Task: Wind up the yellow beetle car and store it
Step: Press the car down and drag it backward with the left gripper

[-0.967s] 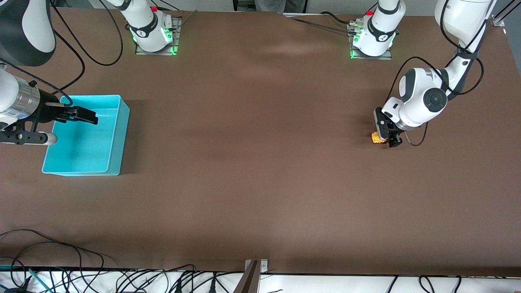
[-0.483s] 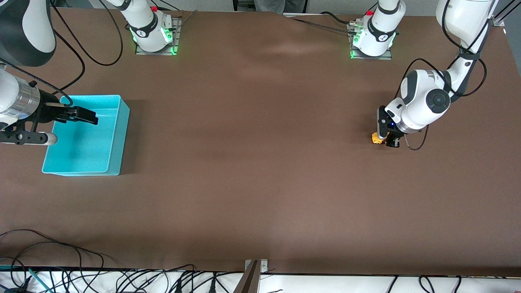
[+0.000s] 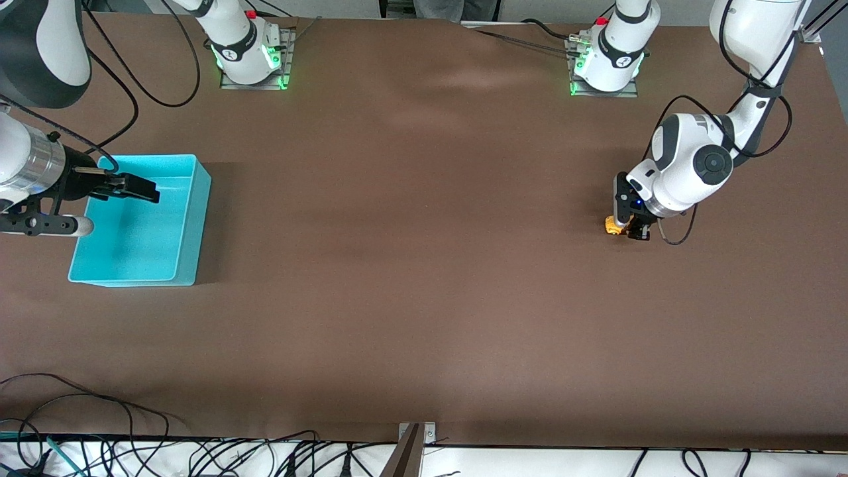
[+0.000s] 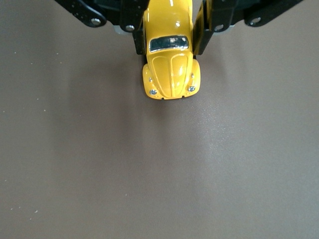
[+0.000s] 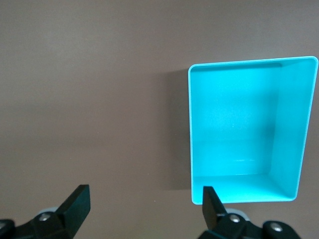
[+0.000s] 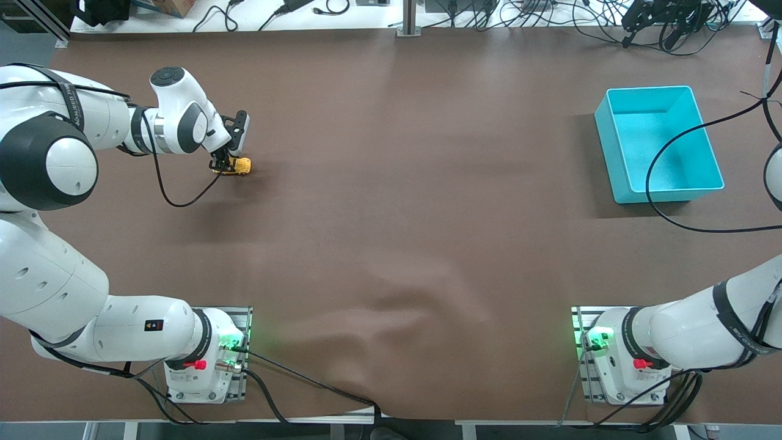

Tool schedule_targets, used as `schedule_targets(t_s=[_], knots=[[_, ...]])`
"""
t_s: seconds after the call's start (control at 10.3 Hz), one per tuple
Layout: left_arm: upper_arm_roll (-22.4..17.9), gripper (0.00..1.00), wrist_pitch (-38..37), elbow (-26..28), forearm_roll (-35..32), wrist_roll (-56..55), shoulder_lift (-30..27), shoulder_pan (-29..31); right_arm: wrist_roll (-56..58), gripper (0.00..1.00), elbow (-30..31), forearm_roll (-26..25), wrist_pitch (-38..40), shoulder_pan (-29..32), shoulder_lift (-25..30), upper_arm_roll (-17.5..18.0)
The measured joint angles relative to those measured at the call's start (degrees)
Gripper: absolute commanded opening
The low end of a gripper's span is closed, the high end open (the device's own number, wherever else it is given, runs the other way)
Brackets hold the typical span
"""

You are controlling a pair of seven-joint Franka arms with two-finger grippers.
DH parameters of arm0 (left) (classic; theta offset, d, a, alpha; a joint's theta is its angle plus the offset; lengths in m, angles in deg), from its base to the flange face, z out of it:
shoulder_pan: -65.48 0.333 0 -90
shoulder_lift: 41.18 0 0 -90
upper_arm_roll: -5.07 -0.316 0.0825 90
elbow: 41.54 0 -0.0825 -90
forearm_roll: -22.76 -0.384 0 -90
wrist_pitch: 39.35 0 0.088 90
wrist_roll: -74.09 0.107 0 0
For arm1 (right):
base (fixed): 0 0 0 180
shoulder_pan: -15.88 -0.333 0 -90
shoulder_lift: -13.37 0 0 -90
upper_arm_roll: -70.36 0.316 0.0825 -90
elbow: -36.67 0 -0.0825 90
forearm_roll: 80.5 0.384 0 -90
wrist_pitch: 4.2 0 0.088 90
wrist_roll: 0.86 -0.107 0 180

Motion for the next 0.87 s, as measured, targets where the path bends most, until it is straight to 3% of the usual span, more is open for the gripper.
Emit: schedule_targets(t_s=[0.87], knots=[[-5.8, 0.0, -0.7, -1.0, 0.0, 6.9, 0.7, 0.2, 0.0, 1.0, 1.1, 0.0, -0.8, 0.0, 0.0, 0.0]])
